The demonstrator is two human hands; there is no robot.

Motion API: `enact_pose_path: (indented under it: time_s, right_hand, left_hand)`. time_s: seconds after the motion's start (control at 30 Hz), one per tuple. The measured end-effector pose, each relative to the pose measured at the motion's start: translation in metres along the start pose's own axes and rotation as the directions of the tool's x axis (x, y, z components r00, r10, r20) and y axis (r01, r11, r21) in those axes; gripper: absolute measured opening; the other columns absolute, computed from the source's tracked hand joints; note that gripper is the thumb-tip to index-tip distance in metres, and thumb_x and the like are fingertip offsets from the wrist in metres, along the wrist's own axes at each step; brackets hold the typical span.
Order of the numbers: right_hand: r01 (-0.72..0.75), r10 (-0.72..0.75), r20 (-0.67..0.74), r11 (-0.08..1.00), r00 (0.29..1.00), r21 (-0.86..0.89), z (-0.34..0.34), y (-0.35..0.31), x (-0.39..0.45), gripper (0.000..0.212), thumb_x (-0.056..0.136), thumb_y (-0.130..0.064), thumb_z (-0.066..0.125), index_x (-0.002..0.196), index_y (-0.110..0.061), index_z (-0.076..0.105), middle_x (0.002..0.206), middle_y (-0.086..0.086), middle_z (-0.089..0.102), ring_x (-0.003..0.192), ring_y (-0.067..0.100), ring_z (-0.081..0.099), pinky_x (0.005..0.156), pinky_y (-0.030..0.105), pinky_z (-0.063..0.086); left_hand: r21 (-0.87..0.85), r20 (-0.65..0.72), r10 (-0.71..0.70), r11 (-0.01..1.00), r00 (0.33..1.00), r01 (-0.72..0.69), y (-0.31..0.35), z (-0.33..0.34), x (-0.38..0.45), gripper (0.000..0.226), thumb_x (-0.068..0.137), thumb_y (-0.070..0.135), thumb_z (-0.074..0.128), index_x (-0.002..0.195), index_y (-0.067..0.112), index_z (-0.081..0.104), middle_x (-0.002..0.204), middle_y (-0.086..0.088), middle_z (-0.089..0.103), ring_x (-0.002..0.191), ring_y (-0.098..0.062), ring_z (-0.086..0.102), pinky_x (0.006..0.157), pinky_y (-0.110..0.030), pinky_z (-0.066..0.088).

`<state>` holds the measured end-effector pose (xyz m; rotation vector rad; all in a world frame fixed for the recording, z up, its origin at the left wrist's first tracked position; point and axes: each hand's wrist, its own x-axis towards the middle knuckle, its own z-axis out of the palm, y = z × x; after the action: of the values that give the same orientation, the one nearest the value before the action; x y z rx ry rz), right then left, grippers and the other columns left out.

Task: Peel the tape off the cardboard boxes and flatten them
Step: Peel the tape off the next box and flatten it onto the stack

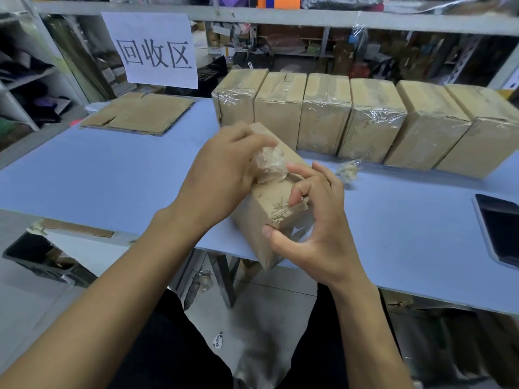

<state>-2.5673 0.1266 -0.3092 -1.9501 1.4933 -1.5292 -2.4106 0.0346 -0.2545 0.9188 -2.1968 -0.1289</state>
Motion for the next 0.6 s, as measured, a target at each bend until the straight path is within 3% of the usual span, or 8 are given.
enact_pose_path:
  time_s: [0.1, 0.23, 0.3, 0.43, 0.5, 0.6]
  right_hand:
    - [-0.039, 0.039, 0.005, 0.999, 0.999, 0.013, 0.001, 0.0, 0.0, 0.042, 0.065, -0.043, 0.072, 0.093, -0.031, 0.043, 0.137, -0.019, 0.05, 0.145, 0.014, 0.023, 0.115, 0.025, 0.025]
    - [-0.051, 0.05, 0.005, 0.998, 0.999, 0.029, 0.002, -0.001, 0.001, 0.041, 0.065, -0.045, 0.07, 0.091, -0.034, 0.042, 0.133, -0.031, 0.048, 0.143, 0.009, 0.021, 0.115, 0.026, 0.026]
    - [-0.055, 0.054, 0.005, 0.998, 0.999, 0.021, 0.003, 0.0, 0.001, 0.042, 0.065, -0.045, 0.071, 0.094, -0.03, 0.045, 0.132, -0.034, 0.047, 0.144, 0.011, 0.021, 0.115, 0.024, 0.025]
    - [-0.061, 0.061, -0.006, 0.998, 0.998, 0.02, 0.003, 0.0, 0.0, 0.056, 0.066, -0.046, 0.07, 0.115, -0.034, 0.046, 0.13, -0.035, 0.044, 0.146, 0.017, 0.021, 0.107, 0.008, 0.023]
    - [-0.034, 0.034, 0.0, 0.999, 0.999, 0.007, 0.003, 0.0, -0.001, 0.068, 0.067, -0.042, 0.07, 0.13, -0.038, 0.045, 0.135, -0.036, 0.04, 0.145, 0.019, 0.023, 0.111, 0.012, 0.024]
    - [-0.019, 0.019, -0.001, 0.997, 1.0, -0.08, 0.004, 0.001, 0.0, 0.071, 0.068, -0.044, 0.07, 0.137, -0.033, 0.054, 0.141, -0.009, 0.04, 0.139, 0.021, 0.03, 0.113, 0.016, 0.023]
  left_hand:
    - [0.083, 0.156, 0.062, 0.994, 0.986, -0.076, 0.007, 0.004, 0.0, 0.045, 0.082, 0.021, 0.04, 0.109, 0.007, 0.073, 0.096, -0.01, 0.063, 0.089, -0.026, 0.056, 0.075, -0.038, 0.048]
    - [-0.053, 0.319, 0.028, 0.999, 0.947, -0.012, 0.012, -0.005, 0.001, 0.047, 0.085, 0.029, 0.04, 0.119, 0.012, 0.068, 0.108, -0.004, 0.057, 0.104, -0.014, 0.048, 0.091, -0.026, 0.037]
    - [-0.128, 0.372, 0.026, 0.991, 0.928, 0.023, 0.012, -0.01, 0.002, 0.049, 0.089, 0.043, 0.038, 0.118, 0.016, 0.068, 0.108, 0.0, 0.055, 0.106, -0.01, 0.047, 0.094, -0.023, 0.036]
    - [-0.194, 0.332, 0.034, 0.981, 0.943, 0.033, 0.008, -0.007, 0.004, 0.051, 0.099, 0.048, 0.033, 0.109, 0.016, 0.072, 0.11, 0.002, 0.055, 0.111, -0.007, 0.047, 0.096, -0.014, 0.034]
    - [-0.198, 0.274, -0.005, 0.978, 0.962, 0.062, 0.004, -0.002, 0.007, 0.041, 0.1, 0.039, 0.041, 0.105, 0.015, 0.074, 0.112, -0.001, 0.056, 0.108, -0.005, 0.049, 0.092, -0.012, 0.036]
    - [-0.213, 0.143, -0.02, 0.976, 0.99, 0.05, 0.004, 0.002, 0.011, 0.024, 0.096, 0.025, 0.055, 0.106, 0.014, 0.074, 0.098, -0.002, 0.067, 0.087, -0.002, 0.058, 0.08, -0.017, 0.045]
